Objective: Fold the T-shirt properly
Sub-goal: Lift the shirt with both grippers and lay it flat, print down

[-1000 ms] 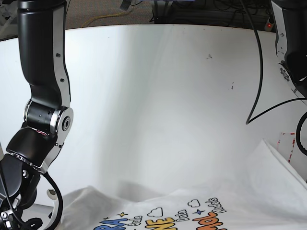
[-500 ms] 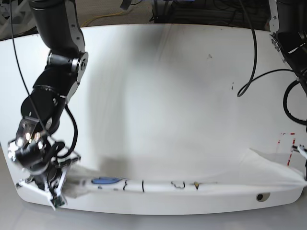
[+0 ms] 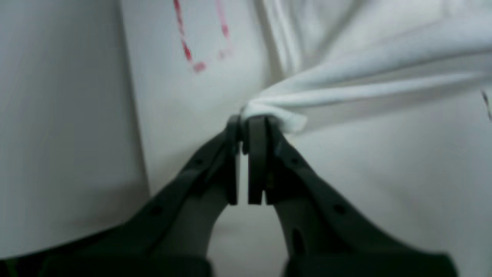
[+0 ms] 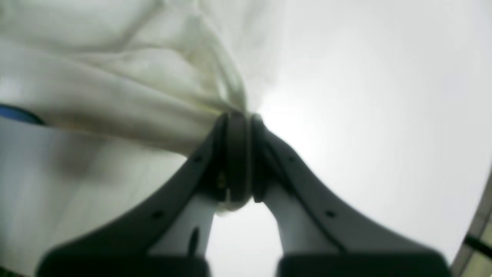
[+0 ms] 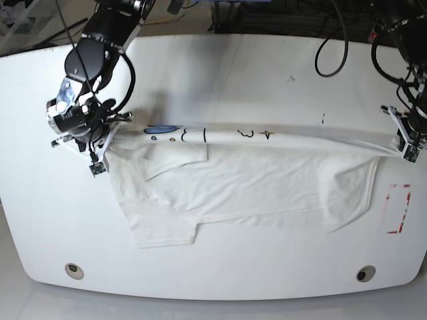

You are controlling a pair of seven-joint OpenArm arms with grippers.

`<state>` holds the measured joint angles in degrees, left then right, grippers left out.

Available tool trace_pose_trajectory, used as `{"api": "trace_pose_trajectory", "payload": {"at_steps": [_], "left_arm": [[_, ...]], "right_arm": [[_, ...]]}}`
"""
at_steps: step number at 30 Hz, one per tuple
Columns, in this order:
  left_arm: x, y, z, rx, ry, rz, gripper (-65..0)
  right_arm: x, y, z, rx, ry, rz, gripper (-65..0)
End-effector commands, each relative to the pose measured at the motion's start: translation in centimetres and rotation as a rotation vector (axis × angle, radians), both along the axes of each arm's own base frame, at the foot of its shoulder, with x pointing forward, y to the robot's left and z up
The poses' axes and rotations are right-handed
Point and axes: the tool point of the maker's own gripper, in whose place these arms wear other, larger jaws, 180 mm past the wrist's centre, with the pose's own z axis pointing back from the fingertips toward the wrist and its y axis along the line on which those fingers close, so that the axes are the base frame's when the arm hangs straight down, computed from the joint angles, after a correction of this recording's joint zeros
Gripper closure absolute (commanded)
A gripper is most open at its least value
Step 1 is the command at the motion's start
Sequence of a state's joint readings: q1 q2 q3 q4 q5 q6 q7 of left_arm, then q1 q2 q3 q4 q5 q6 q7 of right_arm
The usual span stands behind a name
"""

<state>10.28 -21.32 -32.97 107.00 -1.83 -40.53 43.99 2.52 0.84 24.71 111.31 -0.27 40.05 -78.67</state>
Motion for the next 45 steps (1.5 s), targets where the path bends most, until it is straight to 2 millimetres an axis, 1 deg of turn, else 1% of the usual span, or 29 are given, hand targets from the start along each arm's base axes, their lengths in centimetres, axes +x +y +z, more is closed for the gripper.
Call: {"api": "trace_pose_trajectory", "payload": {"at_steps": [1,5,9,11,12,14,18,20,21,22,23,26,28,29,32,35,38,42,45], "left_arm": [[-0.5,0.2,0.3,-0.011,-0.028,0.015,0.0],[-2.5,0.2,-1.5,-0.034,0.02,0.045,0.0],[-4.9,0.6,-3.2,-0.029,0.091,0.056,0.0],[-5.7,0.5,-3.7,-0.031,0.114,0.055,0.0],[-6.3,0.5,-4.1,-0.03,0.132,0.057,0.0],[-7.1,0.6,-4.7,-0.031,0.159,0.059,-0.4],[-8.7,0.6,-6.1,-0.035,0.219,0.059,-1.5],[-9.0,0.2,-6.5,-0.039,0.236,0.048,-7.1],[-9.1,0.1,-6.9,-0.044,0.247,0.044,-12.2],[-9.3,0.1,-7.0,-0.045,0.252,0.046,-19.0],[-9.3,0.2,-7.0,-0.045,0.251,0.047,-23.3],[-9.2,0.6,-6.7,-0.045,0.238,0.065,-38.2],[-9.0,0.6,-6.6,-0.046,0.23,0.065,-43.6],[-8.6,0.4,-6.4,-0.055,0.218,0.062,-44.7],[-6.8,-0.4,-5.2,-0.116,0.147,0.045,-43.2],[-5.7,-1.5,-4.2,-0.189,0.093,0.016,-40.4],[-4.2,-2.0,-2.5,-0.233,0.03,-0.017,-38.3],[-2.0,-1.7,-0.1,-0.269,-0.069,-0.019,-37.9],[-1.4,-1.3,0.2,-0.258,-0.059,-0.002,-37.9]], "right_arm": [[-0.2,-0.2,0.4,0.003,-0.024,-0.012,0.0],[-3.1,0.3,-1.8,0.022,0.049,-0.022,0.0],[-5.6,0.7,-2.8,0.02,0.095,-0.023,-0.5],[-6.7,1.1,-3.4,0.029,0.121,-0.024,-7.5],[-7.5,1.2,-3.8,0.032,0.139,-0.025,-12.7],[-8.4,1.7,-4.3,0.062,0.156,-0.017,-20.3],[-9.7,2.6,-4.7,0.193,0.135,-0.036,-32.7],[-9.8,2.8,-4.5,0.245,0.114,-0.045,-36.6],[-9.8,3.0,-4.3,0.272,0.1,-0.049,-39.2],[-9.6,3.0,-4.1,0.296,0.084,-0.053,-41.7],[-9.5,2.8,-3.9,0.3,0.076,-0.053,-42.6],[-8.8,2.2,-3.3,0.304,0.047,-0.043,-45.3],[-7.5,1.9,-2.5,0.298,0.012,-0.038,-45.3],[-6.9,1.8,-2.2,0.297,-0.002,-0.036,-45.3],[-4.5,1.8,-1.3,0.31,-0.052,-0.031,-45.3],[-2.0,1.2,-0.4,0.313,-0.092,-0.022,-45.3],[0.5,1.1,0.0,0.345,-0.115,-0.023,-45.3],[4.1,0.4,-0.2,0.406,-0.129,-0.031,-45.3],[6.4,-0.4,-0.8,0.459,-0.136,-0.047,-45.3]]}}
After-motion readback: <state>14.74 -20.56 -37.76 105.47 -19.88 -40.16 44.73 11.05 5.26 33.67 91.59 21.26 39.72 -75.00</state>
